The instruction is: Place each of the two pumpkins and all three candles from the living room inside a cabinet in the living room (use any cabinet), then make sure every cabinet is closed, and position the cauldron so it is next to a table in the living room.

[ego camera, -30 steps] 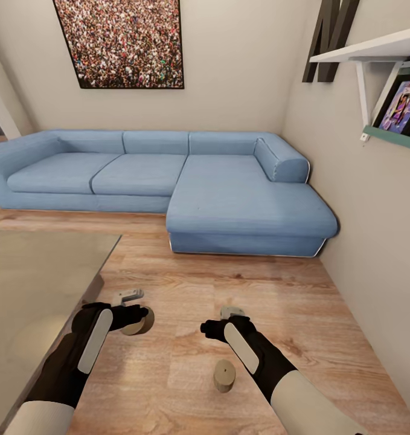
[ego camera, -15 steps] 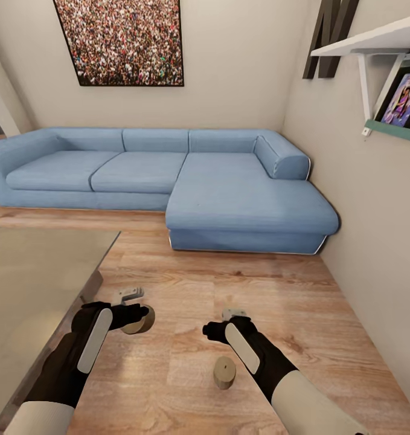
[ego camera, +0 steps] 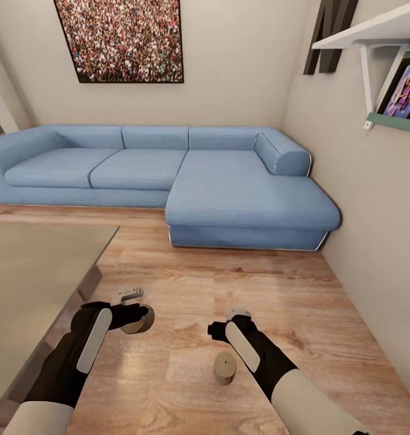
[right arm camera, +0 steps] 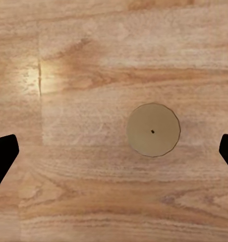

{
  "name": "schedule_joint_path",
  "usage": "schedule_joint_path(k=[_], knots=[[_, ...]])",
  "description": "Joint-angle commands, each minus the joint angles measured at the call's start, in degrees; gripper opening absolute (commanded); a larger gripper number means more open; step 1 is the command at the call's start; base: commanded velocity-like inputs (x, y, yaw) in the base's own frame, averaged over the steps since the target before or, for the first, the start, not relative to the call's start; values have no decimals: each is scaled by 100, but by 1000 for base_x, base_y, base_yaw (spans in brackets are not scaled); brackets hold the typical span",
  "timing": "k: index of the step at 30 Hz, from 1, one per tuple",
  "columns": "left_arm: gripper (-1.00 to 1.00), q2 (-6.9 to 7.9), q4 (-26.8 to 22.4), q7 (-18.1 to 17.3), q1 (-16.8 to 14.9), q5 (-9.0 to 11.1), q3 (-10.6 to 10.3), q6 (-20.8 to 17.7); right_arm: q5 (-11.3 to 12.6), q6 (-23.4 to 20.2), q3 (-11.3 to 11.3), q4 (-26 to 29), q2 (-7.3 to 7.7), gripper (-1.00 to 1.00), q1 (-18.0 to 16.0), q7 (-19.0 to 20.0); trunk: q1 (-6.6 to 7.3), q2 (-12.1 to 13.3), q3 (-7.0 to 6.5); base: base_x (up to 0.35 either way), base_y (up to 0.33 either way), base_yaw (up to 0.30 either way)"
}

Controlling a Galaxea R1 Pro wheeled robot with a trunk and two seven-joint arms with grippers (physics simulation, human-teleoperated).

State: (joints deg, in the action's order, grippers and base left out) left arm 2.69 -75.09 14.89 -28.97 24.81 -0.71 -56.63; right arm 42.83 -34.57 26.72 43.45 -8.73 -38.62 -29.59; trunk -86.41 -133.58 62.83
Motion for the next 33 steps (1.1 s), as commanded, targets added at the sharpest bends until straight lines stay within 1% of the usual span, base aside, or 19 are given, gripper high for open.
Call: schedule_joint_path(k=[1, 10, 13, 14, 15, 16, 17, 19, 20, 22, 23, 24, 25, 26, 28, 29, 30, 31, 33], knots=[[-100, 4, -6, 58, -3, 59, -8, -15, 63, -4, 19, 7, 3, 100, -5, -59, -21, -44, 23, 0, 0, 0], [-100, 8, -10, 58, -3, 65, -8, -19, 80, -42, 11, -9, 3, 100, -5, -67, -219, -405, 185, 0, 0, 0], [-100, 30, -97, 27, 13, 77, 3, -25, 84, -49, 9, -11, 3, 100, -5, -101, -285, -525, 239, 0, 0, 0], [-100, 37, -180, 16, 51, 105, 16, -28, 84, -66, 9, -11, 3, 100, -5, -118, -307, -565, 257, 0, 0, 0], [-100, 49, -307, 9, 106, 190, 33, -29, 85, -101, 8, -11, 3, 100, -5, -133, -329, -605, 275, 0, 0, 0], [-100, 58, -456, 5, 175, 335, 51, -30, 85, -150, 8, -11, 3, 100, -5, -146, -351, -646, 293, 0, 0, 0], [-100, 70, -680, 5, 304, 637, 91, -31, 84, -214, 8, -12, 3, 100, -5, -158, -373, -686, 311, 0, 0, 0], [-100, 83, -904, 8, 469, 1030, 145, -32, 81, -257, 8, -12, 3, 100, -5, -163, -417, -766, 346, 0, 0, 0], [-100, 89, -978, 11, 524, 1171, 164, -32, 80, -268, 8, -12, 3, 100, -5, -166, -439, -806, 364, 0, 0, 0], [-100, 138, -1069, 8, 581, 1336, 190, -32, 81, -273, 8, -15, 3, 100, -5, -168, -483, -886, 400, 0, 0, 0], [-100, 227, -1117, 3, 600, 1415, 206, -32, 83, -271, 8, -18, 5, 100, -5, -169, -505, -926, 418, 0, 0, 0], [-100, 262, -1132, 2, 604, 1452, 216, -32, 84, -269, 8, -18, 6, 100, -5, -167, -526, -966, 436, 0, 0, 0], [-100, 331, -1154, 0, 612, 1561, 259, -32, 81, -266, 8, -19, 8, 100, -5, -163, -529, -968, 458, 0, 0, 0], [-100, 395, -1167, -1, 618, 1738, 332, -32, 80, -256, 8, -20, 9, 100, -5, -157, -532, -969, 481, 0, 0, 0], [-100, 507, -1182, -2, 632, 2219, 467, -32, 78, -227, 8, -20, 11, 100, -5, -143, -537, -972, 525, 0, 0, 0], [-100, 538, -1184, -3, 640, 2344, 490, -30, 78, -221, 8, -20, 11, 100, -5, -139, -539, -973, 547, 0, 0, 0], [-100, 657, -1188, -3, 673, 2675, 532, -30, 77, -210, 8, -20, 11, 100, -5, -133, -542, -974, 569, 0, 0, 0], [-100, 745, -1189, -3, 689, 2834, 544, -27, 77, -206, 8, -20, 11, 100, -5, -127, -545, -976, 591, 0, 0, 0], [-100, 859, -1191, -3, 708, 3011, 550, -25, 77, -198, 8, -20, 12, 100, -5, -121, -550, -978, 636, 0, 0, 0]])
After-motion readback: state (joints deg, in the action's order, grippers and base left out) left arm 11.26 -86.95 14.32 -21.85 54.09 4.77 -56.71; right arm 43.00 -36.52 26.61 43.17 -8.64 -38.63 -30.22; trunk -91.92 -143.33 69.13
